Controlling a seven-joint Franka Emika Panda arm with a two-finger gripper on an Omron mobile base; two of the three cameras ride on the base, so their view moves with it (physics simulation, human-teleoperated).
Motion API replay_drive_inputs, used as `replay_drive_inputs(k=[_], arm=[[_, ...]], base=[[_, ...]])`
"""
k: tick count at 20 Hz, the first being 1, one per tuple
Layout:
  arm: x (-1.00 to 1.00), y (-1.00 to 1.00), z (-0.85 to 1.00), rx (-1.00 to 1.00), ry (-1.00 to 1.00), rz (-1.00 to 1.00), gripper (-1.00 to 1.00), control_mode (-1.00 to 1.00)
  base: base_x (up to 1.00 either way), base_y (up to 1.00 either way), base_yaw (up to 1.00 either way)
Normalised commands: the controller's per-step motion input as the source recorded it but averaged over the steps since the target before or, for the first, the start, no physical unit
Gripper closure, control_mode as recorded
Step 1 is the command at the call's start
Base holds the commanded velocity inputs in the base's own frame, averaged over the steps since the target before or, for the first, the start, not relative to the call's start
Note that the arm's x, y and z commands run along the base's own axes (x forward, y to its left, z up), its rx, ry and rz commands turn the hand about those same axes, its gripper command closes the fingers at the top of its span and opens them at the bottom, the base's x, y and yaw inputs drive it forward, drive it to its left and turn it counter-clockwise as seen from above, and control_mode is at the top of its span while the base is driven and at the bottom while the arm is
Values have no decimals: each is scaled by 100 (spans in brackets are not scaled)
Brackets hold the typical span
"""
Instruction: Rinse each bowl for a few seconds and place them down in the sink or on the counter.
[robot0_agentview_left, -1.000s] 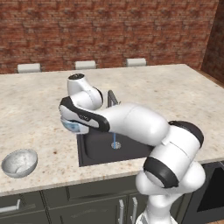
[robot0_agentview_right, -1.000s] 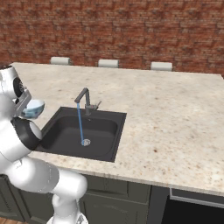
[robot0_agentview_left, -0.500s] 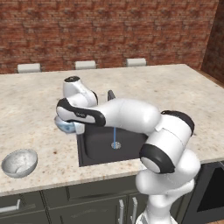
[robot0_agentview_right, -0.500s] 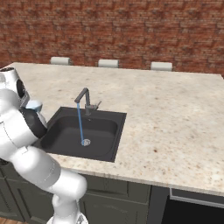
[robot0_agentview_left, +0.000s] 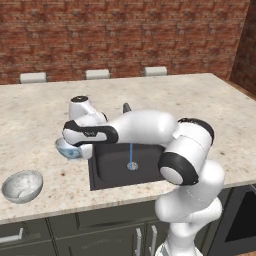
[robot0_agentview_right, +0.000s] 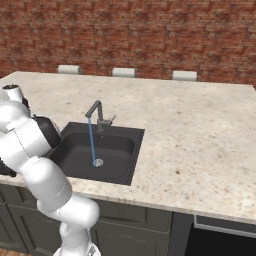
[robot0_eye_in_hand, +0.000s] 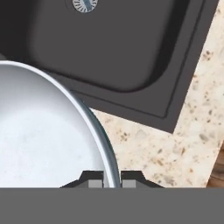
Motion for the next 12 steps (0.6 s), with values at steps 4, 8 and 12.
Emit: replay_drive_inputs(k=[4, 8, 12], arm=[[0, 12, -38, 8, 0, 9, 100, -100], [4, 11, -36, 3, 0, 9, 100, -100], [28, 4, -24, 0, -4, 7, 100, -100]], base=[[0, 0, 0], [0, 0, 0], [0, 0, 0]])
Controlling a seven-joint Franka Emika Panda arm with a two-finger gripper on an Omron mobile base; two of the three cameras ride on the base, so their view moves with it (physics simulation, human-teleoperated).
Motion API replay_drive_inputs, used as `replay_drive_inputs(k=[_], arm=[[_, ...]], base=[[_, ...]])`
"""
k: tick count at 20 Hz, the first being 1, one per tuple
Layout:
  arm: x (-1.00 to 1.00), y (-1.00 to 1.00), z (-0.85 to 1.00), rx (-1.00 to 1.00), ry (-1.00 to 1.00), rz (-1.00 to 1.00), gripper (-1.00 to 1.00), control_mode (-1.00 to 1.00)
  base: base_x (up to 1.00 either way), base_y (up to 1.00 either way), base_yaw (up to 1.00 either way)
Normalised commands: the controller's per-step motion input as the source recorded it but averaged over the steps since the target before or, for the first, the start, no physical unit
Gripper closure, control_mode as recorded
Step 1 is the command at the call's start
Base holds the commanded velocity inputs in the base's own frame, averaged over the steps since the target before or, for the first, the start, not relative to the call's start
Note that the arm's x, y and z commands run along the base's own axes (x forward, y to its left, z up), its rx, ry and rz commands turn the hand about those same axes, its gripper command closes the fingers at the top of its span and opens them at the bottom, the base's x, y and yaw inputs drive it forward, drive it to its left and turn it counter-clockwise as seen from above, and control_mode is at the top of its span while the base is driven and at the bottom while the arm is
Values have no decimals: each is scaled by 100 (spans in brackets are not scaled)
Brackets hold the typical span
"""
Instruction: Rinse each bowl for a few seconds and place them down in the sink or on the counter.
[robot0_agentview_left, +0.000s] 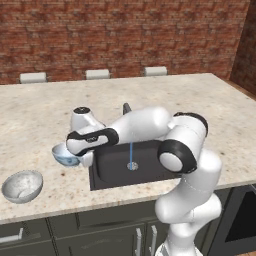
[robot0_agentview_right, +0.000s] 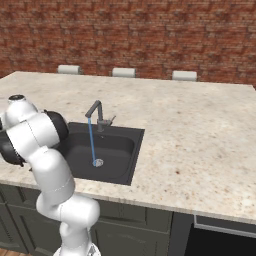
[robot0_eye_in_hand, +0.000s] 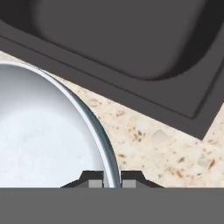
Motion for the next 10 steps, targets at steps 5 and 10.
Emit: replay_drive_inputs(k=[5, 10], arm=[[43, 4, -16, -6, -8, 2, 100, -100], [47, 9, -11, -2, -2, 0, 100, -100]], base=[[0, 0, 0], [0, 0, 0]])
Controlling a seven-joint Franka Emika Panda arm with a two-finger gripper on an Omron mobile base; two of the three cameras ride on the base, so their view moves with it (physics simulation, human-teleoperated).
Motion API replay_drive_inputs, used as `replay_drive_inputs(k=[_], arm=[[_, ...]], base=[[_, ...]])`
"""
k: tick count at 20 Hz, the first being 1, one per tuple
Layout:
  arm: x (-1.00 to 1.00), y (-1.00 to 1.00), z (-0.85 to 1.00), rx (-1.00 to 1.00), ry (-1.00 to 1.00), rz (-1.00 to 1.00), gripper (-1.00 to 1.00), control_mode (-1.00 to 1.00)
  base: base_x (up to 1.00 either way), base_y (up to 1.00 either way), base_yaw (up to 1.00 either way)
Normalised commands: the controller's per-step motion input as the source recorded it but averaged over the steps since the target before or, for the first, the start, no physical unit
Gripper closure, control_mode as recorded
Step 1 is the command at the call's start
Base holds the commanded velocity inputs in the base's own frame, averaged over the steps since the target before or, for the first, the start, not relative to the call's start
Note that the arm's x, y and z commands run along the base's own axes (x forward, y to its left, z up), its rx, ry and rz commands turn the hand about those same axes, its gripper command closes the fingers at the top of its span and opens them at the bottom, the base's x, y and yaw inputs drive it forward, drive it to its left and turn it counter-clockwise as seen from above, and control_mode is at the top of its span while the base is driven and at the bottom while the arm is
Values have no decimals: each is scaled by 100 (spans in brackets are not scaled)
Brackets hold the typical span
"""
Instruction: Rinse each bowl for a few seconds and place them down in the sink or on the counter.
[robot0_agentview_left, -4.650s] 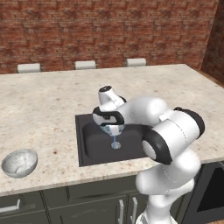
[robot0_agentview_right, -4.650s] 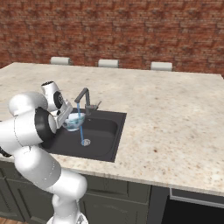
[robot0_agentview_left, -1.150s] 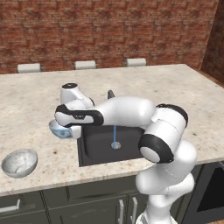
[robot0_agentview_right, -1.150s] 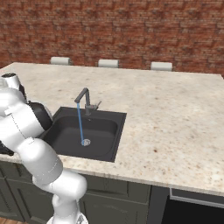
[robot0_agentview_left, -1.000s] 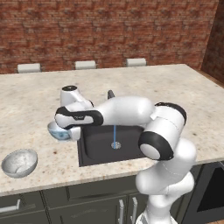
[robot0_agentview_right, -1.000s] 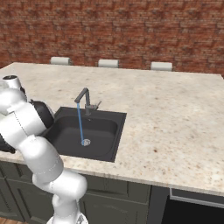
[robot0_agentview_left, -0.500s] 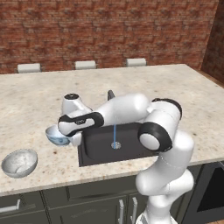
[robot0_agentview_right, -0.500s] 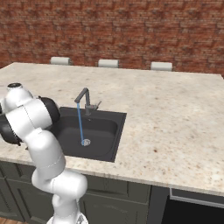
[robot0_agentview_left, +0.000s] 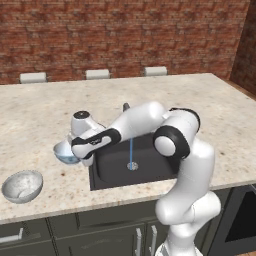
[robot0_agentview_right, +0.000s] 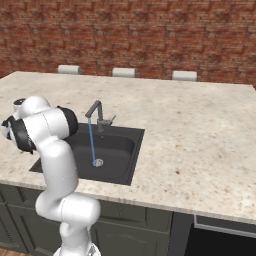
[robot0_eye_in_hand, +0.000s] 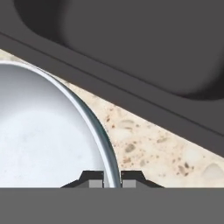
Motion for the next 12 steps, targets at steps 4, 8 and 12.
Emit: replay_drive_inputs(k=[4, 8, 12], arm=[[47, 9, -12, 1, 2, 0, 100, -100], [49, 10, -14, 6, 5, 0, 100, -100], [37, 20, -25, 4, 2, 0, 100, -100]], base=[[0, 0, 0], [0, 0, 0], [0, 0, 0]])
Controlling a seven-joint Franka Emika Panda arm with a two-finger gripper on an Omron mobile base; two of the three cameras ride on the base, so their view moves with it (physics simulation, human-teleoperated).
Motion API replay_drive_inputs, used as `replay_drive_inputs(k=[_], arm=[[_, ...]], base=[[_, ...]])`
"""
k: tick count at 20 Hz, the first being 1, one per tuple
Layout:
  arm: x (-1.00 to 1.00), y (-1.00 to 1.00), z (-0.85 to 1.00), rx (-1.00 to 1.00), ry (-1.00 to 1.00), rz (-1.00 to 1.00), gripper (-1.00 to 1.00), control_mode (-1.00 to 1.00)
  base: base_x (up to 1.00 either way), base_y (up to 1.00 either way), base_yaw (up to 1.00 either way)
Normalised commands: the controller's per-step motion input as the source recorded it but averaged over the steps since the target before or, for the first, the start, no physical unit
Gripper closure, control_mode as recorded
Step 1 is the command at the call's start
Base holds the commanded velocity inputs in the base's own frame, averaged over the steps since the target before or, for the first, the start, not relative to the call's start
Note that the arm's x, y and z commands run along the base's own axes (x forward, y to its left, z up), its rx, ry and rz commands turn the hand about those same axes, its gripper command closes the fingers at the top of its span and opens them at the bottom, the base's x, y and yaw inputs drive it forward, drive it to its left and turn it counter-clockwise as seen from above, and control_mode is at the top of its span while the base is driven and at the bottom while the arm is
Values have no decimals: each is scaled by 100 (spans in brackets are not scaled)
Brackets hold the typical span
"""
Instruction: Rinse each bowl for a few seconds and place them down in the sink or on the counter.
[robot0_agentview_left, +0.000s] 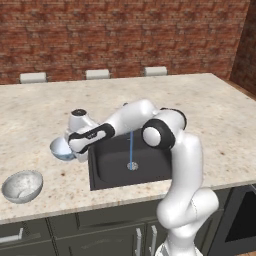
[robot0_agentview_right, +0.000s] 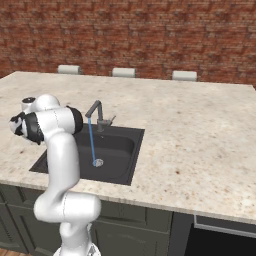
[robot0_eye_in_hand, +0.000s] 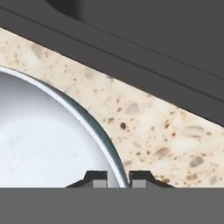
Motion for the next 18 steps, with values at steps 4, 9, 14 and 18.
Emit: replay_drive_inputs(k=[4, 9, 14, 18], arm=[[24, 26, -29, 0, 0, 0, 100, -100], [20, 26, -28, 0, 0, 0, -100, -100], [11, 7, -7, -2, 0, 0, -100, -100], [0, 2, 13, -1, -1, 0, -100, -100]], base=[[0, 0, 0], [0, 0, 0], [0, 0, 0], [0, 0, 0]])
